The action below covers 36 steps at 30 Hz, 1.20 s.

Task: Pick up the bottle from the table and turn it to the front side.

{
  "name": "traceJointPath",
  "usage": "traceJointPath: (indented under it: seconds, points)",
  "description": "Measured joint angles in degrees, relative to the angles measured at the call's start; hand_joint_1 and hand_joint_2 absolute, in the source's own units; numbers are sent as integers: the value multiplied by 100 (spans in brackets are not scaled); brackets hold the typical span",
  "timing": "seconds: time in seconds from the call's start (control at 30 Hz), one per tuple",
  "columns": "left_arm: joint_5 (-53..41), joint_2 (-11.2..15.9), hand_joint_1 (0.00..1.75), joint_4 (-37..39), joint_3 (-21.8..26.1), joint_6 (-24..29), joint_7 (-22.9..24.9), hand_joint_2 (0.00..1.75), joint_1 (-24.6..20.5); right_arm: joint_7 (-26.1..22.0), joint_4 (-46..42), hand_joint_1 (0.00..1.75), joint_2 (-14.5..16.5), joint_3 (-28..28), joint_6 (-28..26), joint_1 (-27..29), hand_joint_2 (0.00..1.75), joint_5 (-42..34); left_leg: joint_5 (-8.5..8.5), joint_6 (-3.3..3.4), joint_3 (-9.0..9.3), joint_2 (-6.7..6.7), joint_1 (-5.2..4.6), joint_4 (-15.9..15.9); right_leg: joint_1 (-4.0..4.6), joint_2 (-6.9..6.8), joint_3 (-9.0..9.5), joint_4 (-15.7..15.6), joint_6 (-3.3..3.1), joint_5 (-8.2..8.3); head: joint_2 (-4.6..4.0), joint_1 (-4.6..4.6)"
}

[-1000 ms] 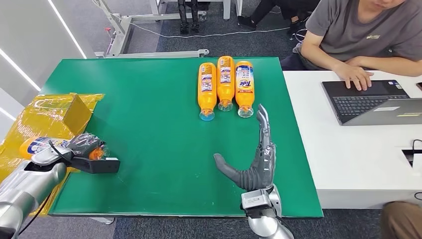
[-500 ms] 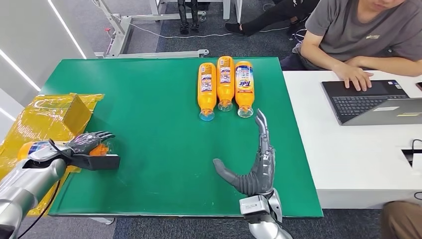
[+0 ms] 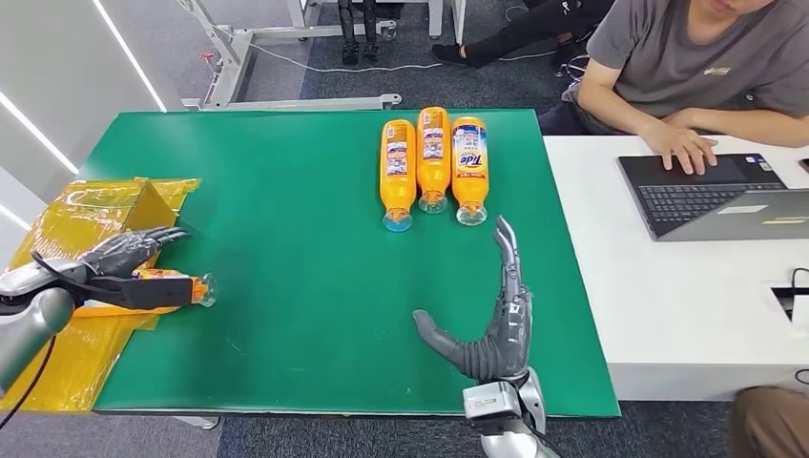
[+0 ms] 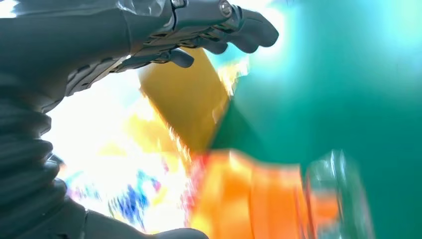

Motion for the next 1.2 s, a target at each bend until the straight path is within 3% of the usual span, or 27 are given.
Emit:
traceJointPath:
  seconds: [0.3,0.43,0.57,0.77,1.0,1.2]
  points:
    - [510,205,0,-972,-46,124,85,175,-778,0,-5,0,0,-50,0,35,175,97,4,1,-2,1,-3,2,-2,0,6,-1,3,10,0,1]
    - [1513,101,0,-1383,283,1123,-77,175,-464,0,-11,0,0,-55,1,49,175,107,3,1,1,1,-6,1,-5,0,3,-4,3,8,0,0]
    - [2758,-649,0,-1855,1210,2355,-537,175,427,30,-50,0,3,-50,17,30,175,117,2,1,0,0,-7,1,-7,-1,6,-7,5,6,0,1]
    - [4490,-2108,0,-2723,2183,2840,-697,175,1624,45,12,0,5,26,86,-69,175,-6,-2,7,-3,1,-10,3,-8,0,8,-15,9,8,0,2]
    - [5084,-3535,0,-3611,2416,3095,-726,175,2505,4,82,0,-7,111,5,-59,175,-61,-8,14,-6,-1,-9,4,-8,-2,10,-21,14,9,0,1]
    - [4594,-4303,0,-4304,2422,3771,-731,175,3348,38,74,0,-11,112,3,53,175,62,-13,20,-7,-1,-7,3,-8,-2,9,-23,18,3,0,1]
